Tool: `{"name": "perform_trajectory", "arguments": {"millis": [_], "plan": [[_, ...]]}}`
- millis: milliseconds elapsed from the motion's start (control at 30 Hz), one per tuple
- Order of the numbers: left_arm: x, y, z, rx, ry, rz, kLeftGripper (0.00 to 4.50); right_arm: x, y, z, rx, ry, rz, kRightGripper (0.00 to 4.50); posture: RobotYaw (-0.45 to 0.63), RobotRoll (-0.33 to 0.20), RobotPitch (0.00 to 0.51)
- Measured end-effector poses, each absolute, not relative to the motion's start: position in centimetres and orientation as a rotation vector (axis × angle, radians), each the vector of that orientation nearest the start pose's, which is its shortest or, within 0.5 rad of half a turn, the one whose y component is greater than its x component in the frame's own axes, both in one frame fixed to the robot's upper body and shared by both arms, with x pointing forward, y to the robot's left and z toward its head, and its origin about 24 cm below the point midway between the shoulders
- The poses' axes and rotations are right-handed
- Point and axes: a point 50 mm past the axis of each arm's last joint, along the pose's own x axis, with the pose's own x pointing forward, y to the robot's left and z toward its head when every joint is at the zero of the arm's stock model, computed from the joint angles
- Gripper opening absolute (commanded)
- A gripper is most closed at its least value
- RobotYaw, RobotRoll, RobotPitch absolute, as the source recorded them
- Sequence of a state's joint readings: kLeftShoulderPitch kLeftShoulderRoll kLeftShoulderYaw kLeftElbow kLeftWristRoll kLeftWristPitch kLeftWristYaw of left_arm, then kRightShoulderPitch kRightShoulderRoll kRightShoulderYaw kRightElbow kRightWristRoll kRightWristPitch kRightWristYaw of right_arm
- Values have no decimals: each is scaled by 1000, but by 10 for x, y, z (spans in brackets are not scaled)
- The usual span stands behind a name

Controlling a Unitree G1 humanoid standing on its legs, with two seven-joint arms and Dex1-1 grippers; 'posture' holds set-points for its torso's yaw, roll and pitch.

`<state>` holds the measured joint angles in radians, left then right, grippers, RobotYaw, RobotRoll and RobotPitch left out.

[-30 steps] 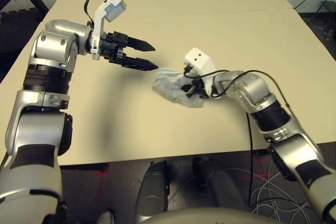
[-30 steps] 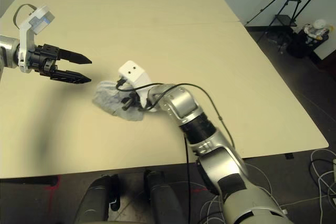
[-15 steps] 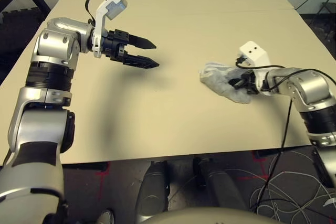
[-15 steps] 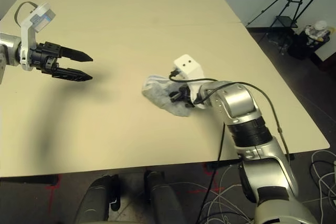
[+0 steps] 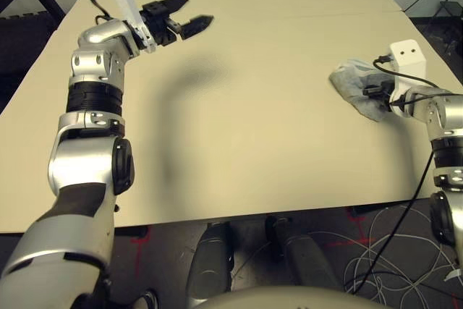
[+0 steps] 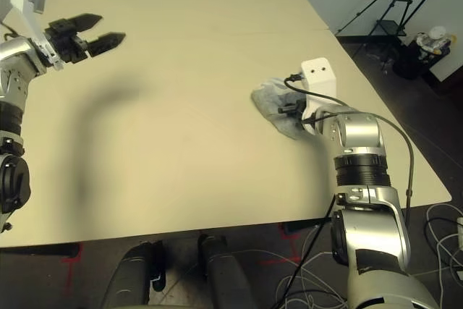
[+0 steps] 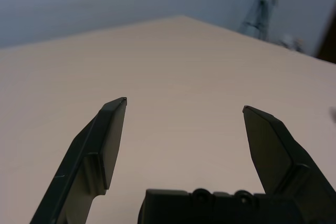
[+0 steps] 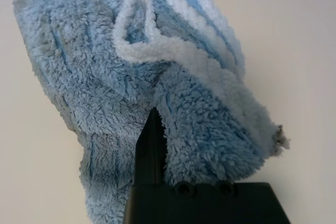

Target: Wipe the water off the table with a rag.

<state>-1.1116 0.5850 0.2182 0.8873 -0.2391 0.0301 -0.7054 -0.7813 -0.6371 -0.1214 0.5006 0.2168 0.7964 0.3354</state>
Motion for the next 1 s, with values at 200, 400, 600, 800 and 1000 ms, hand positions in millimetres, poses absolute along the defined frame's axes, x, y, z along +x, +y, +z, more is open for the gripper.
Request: {"name": "perform_trajectory", "arguments": {"millis": [200,400,600,800,1000], "plan": [[375,300,212,161,-271,-39,4500,350,-283,154,-40,425,-6,8,-30,0,171],[363,314,176,209,-221,77,4500,346,-276,149,86,409,-36,8,-27,0,168],[364,312,177,206,-235,89,4500,346,-268,146,164,380,-53,8,-25,0,167],[367,309,183,195,-255,89,4500,349,-260,164,178,269,23,8,-35,0,166],[370,304,180,177,-249,78,4500,346,-279,159,173,279,-71,1536,-35,0,167]]}}
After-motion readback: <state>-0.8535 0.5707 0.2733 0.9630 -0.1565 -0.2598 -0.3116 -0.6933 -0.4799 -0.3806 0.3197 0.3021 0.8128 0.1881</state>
